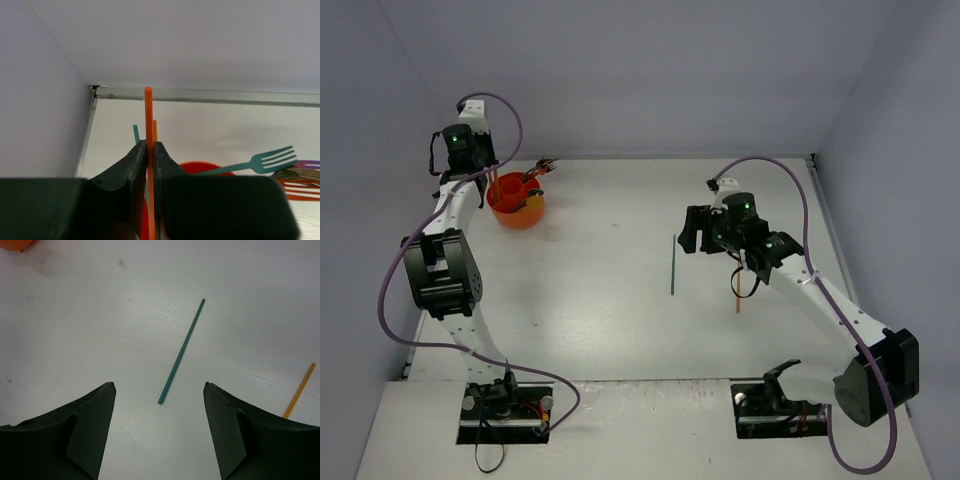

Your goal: Sort the eating utensils into containers

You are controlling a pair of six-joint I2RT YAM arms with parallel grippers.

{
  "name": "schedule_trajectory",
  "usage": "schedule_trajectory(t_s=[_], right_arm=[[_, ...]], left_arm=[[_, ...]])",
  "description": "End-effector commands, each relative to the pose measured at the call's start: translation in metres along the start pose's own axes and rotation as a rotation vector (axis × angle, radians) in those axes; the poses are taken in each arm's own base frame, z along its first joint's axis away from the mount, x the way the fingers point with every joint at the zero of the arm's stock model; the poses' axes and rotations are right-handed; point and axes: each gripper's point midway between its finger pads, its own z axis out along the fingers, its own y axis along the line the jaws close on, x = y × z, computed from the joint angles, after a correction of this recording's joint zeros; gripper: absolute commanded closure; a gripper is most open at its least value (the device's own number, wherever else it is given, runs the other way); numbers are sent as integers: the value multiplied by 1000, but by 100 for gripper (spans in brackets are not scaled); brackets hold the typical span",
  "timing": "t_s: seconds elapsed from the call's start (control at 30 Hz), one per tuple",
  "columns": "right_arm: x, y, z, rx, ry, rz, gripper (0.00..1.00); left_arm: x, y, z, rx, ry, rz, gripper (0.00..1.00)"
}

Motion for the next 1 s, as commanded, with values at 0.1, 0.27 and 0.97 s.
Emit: schedule_trajectory(t_s=[0.1,0.27,0.97], right_arm=[[-2,-10,1,31,-21,-8,32],[2,-17,0,56,-17,-5,32],[62,-93,-1,448,156,164,32]], left_arm=[[-47,23,3,-72,-191,13,100],[-23,20,11,-62,-172,-42,100],[-55,27,-55,-135,-210,-184,37]])
